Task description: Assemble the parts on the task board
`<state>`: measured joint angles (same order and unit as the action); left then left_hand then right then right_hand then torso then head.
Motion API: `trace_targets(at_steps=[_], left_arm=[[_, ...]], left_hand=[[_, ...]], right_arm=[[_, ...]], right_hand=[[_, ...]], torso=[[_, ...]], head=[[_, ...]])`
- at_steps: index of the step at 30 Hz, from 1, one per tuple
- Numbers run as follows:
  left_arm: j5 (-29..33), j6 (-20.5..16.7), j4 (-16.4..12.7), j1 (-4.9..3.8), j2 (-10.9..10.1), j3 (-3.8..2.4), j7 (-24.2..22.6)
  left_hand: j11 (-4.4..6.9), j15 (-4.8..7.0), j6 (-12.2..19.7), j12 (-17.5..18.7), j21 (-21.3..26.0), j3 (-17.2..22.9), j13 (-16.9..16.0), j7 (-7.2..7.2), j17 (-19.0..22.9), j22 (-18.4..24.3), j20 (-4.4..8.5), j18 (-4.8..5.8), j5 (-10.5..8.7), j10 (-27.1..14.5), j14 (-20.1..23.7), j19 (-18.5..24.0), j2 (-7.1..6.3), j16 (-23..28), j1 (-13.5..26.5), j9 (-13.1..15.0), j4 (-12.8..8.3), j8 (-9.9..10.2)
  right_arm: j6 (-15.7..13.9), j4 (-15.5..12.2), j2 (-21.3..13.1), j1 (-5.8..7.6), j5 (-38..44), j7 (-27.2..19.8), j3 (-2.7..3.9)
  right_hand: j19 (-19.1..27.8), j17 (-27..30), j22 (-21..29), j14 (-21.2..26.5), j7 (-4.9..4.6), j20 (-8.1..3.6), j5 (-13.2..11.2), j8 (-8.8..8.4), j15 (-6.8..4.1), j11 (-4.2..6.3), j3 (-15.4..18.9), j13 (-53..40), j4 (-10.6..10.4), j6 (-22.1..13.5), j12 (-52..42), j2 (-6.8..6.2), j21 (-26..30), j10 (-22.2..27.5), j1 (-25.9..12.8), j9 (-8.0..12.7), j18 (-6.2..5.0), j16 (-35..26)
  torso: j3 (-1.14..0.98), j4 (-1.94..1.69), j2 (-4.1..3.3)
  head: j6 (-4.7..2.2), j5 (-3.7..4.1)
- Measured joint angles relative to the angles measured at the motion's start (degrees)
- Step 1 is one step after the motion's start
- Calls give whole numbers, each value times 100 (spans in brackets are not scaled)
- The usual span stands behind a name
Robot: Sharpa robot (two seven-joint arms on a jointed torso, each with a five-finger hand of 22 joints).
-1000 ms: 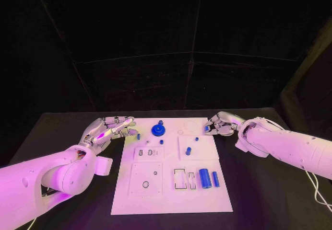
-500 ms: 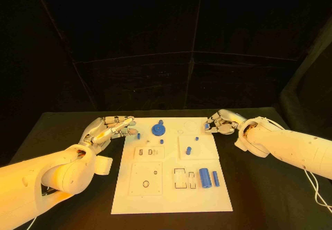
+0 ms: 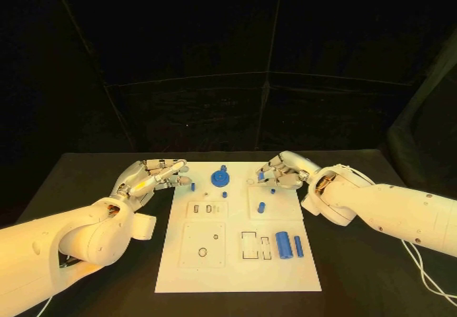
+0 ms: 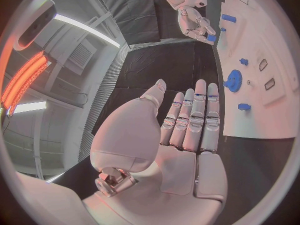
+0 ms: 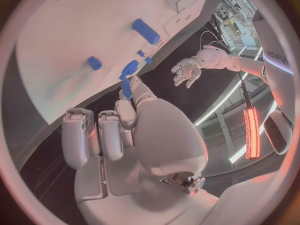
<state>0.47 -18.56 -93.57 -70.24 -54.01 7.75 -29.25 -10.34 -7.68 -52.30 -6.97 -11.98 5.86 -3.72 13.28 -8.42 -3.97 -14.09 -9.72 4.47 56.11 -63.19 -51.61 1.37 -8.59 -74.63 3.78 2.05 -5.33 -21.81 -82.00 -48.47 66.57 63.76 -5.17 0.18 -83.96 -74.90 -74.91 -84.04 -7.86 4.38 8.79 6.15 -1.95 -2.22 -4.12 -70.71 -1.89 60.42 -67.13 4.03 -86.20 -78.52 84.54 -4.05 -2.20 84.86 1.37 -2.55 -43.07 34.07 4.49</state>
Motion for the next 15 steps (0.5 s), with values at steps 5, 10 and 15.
trace_targets(at_steps=[5,10,15], left_arm=[[84,3,-7,-2,-2,0,4],[164,5,-22,-5,-8,-1,7],[218,8,-40,-8,-13,-2,9]], left_hand=[[0,0,0,0,0,0,0,0,0,0,0,0,0,0,0,0,0,0,0,0,0,0],[0,0,0,0,0,0,0,0,1,0,0,0,0,0,0,0,0,0,0,0,0,0],[0,0,0,0,0,0,0,0,1,-1,0,0,0,0,0,0,0,0,0,0,0,0]], right_arm=[[-1,-181,491,5,400,521,0],[32,-227,898,5,864,1020,-4],[124,-199,1242,-1,1298,1446,-9]], right_hand=[[0,0,0,0,0,0,0,-2,0,12,-33,57,32,0,49,-1,0,11,0,0,0,0],[16,-4,0,0,0,-15,0,-7,1,39,-89,137,40,0,145,-5,0,23,-3,0,0,-18],[54,-4,0,0,0,-9,0,-8,0,58,-145,252,34,0,290,-123,0,87,-144,0,-1,-47]], torso=[[18,-1,22],[29,-12,32],[30,-15,33]], head=[[63,-54],[98,-81],[125,-121]])
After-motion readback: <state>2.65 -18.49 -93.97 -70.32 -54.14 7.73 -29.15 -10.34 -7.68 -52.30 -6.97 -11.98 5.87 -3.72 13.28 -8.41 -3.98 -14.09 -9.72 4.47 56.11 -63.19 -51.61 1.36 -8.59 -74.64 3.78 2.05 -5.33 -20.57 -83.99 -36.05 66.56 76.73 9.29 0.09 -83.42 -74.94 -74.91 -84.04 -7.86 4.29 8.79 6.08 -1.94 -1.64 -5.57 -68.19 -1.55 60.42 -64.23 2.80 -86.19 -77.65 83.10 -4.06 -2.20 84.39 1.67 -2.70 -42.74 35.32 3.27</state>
